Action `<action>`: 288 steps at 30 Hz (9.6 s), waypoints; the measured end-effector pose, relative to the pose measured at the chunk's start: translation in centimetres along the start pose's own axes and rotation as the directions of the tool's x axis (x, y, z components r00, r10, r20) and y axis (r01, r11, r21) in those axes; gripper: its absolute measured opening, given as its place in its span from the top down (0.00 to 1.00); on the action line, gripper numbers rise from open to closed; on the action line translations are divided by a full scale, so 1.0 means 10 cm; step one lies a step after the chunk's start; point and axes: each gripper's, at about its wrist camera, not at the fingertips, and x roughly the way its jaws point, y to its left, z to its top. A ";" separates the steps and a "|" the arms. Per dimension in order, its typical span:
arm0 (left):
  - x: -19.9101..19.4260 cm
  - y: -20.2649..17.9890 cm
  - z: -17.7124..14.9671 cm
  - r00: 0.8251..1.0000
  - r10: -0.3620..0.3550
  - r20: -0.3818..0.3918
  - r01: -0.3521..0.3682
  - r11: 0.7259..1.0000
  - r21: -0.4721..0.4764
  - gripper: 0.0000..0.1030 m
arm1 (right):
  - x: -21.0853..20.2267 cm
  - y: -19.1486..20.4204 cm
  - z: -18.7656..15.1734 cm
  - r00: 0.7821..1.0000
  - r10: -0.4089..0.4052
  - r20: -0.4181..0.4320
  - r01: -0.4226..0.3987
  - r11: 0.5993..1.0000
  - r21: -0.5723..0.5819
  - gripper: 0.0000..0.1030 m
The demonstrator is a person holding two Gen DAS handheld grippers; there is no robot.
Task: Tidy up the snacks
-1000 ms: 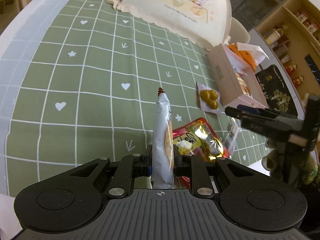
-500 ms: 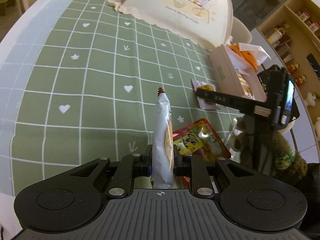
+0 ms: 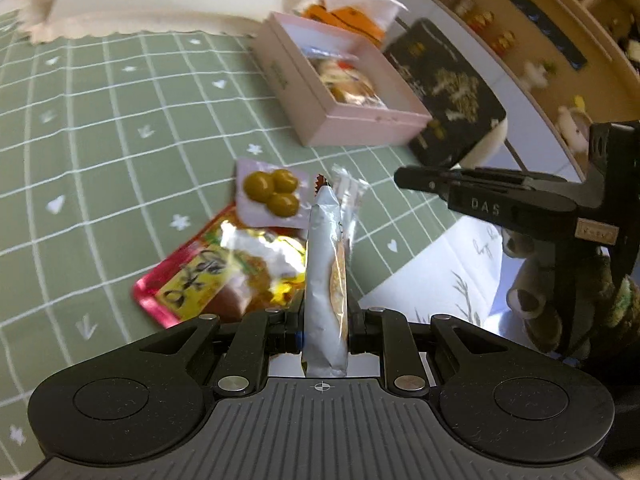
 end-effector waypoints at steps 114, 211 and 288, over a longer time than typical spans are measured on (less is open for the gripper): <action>1.50 -0.79 0.70 0.984 0.149 -0.099 -0.095 0.903 0.419 0.77 | 0.00 -0.46 -1.03 0.917 -0.331 -0.223 0.395 0.831 0.392 0.48; 0.20 0.61 -0.20 0.999 0.033 0.035 -0.021 0.955 -0.295 0.72 | 0.55 0.77 -0.23 0.969 0.175 -0.174 -0.209 0.958 -0.199 0.58; 0.80 -0.34 2.14 0.940 -0.166 0.296 0.202 0.975 -0.096 0.72 | -0.96 -1.09 1.24 0.939 -0.162 0.304 0.170 0.985 0.002 0.64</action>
